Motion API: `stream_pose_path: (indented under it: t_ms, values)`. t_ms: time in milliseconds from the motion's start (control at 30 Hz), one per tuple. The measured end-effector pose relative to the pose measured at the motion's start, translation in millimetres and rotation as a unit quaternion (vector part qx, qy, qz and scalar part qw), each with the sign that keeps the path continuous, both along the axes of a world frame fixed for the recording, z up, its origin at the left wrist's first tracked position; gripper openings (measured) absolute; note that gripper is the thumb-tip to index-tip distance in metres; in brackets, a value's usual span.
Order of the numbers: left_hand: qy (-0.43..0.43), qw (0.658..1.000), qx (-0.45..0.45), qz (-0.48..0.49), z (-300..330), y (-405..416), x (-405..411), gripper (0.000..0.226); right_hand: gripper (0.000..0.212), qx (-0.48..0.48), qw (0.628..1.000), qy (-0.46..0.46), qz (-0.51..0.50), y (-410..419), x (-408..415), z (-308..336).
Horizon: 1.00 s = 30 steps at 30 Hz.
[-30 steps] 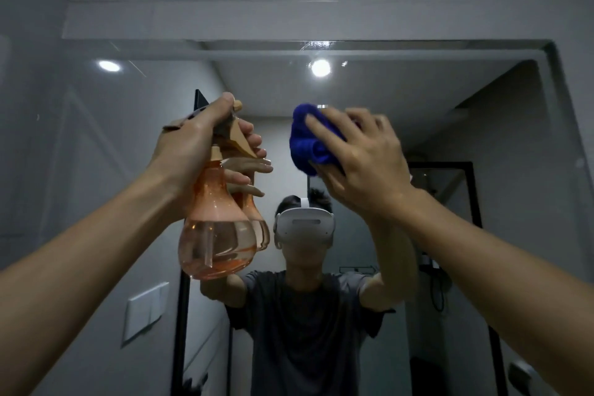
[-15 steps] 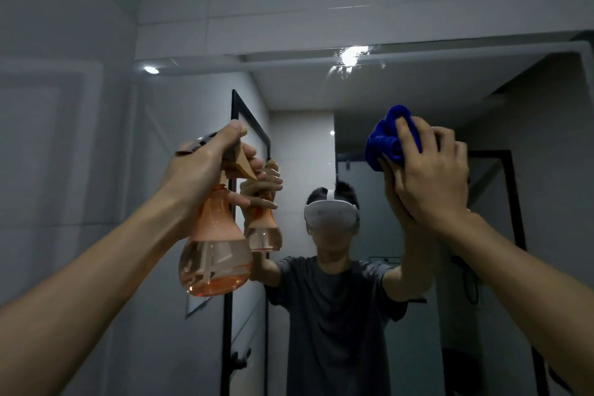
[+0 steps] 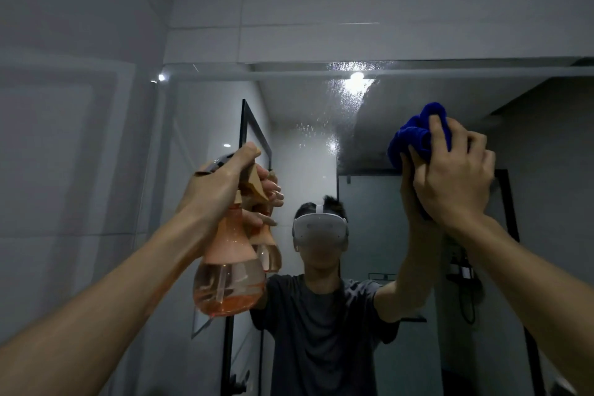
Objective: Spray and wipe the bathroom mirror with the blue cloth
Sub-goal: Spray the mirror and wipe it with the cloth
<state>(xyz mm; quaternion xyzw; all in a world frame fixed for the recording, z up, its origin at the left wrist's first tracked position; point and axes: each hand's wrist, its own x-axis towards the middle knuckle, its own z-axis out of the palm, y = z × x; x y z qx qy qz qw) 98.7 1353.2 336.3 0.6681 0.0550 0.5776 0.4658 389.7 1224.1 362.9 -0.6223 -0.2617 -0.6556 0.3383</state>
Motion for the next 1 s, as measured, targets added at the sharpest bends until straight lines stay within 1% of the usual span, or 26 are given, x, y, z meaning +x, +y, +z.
stream_pose_path:
  t_ms: [167, 200, 267, 300, 367, 433, 500, 567, 600, 633, 700, 767, 833, 900, 967, 1000]
  values:
    - [-0.013, 0.999, 0.027, -0.031, 11, 4, -5, 0.041, 0.061, 0.028, 0.998, 0.029, 0.040, 31, -41, 55]
    - [-0.016, 0.999, 0.028, -0.042, 13, 4, -8, 0.041, 0.061, 0.028, 0.998, 0.029, 0.042, 42, -55, 63]
    - [-0.020, 0.997, 0.034, -0.059, 16, 5, -15, 0.042, 0.063, 0.005, 0.999, 0.000, 0.041, 67, -81, 67]
    - [-0.019, 0.997, 0.039, -0.063, 16, 7, -18, 0.042, 0.064, -0.018, 0.999, -0.026, 0.037, 79, -92, 61]
    - [-0.019, 0.997, 0.042, -0.065, 17, 11, -24, 0.044, 0.065, -0.082, 0.991, -0.106, 0.029, 101, -109, 38]
    - [-0.015, 0.998, 0.053, -0.043, 18, 17, -30, 0.044, 0.065, -0.171, 0.963, -0.208, 0.022, 109, -113, 8]
    - [-0.015, 0.998, 0.051, -0.037, 19, 21, -34, 0.044, 0.065, -0.242, 0.924, -0.296, 0.012, 104, -104, -10]
    - [-0.021, 0.998, 0.037, -0.051, 19, 24, -34, 0.046, 0.065, -0.271, 0.900, -0.341, -0.003, 92, -89, -8]
    - [-0.022, 0.998, 0.028, -0.061, 19, 24, -32, 0.044, 0.064, -0.268, 0.900, -0.344, -0.006, 86, -81, -2]
    - [-0.022, 0.997, 0.018, -0.070, 18, 25, -30, 0.042, 0.062, -0.253, 0.907, -0.337, -0.007, 78, -73, 8]
    - [-0.020, 0.996, 0.012, -0.084, 18, 27, -25, 0.039, 0.058, -0.181, 0.938, -0.296, -0.011, 60, -52, 35]
    - [-0.018, 0.995, 0.014, -0.095, 20, 30, -20, 0.042, 0.060, -0.095, 0.973, -0.208, -0.015, 37, -29, 66]
    - [-0.016, 0.995, 0.016, -0.093, 22, 34, -16, 0.044, 0.059, -0.004, 0.996, -0.094, -0.007, 23, -15, 93]
    - [-0.018, 0.995, 0.017, -0.095, 24, 38, -13, 0.044, 0.056, 0.072, 0.997, -0.005, -0.013, 27, -18, 113]
    - [-0.018, 0.994, 0.014, -0.104, 26, 38, -11, 0.044, 0.052, 0.111, 0.993, 0.041, -0.017, 45, -33, 126]
    - [-0.017, 0.994, 0.015, -0.103, 27, 38, -11, 0.044, 0.051, 0.117, 0.992, 0.051, -0.012, 54, -43, 129]
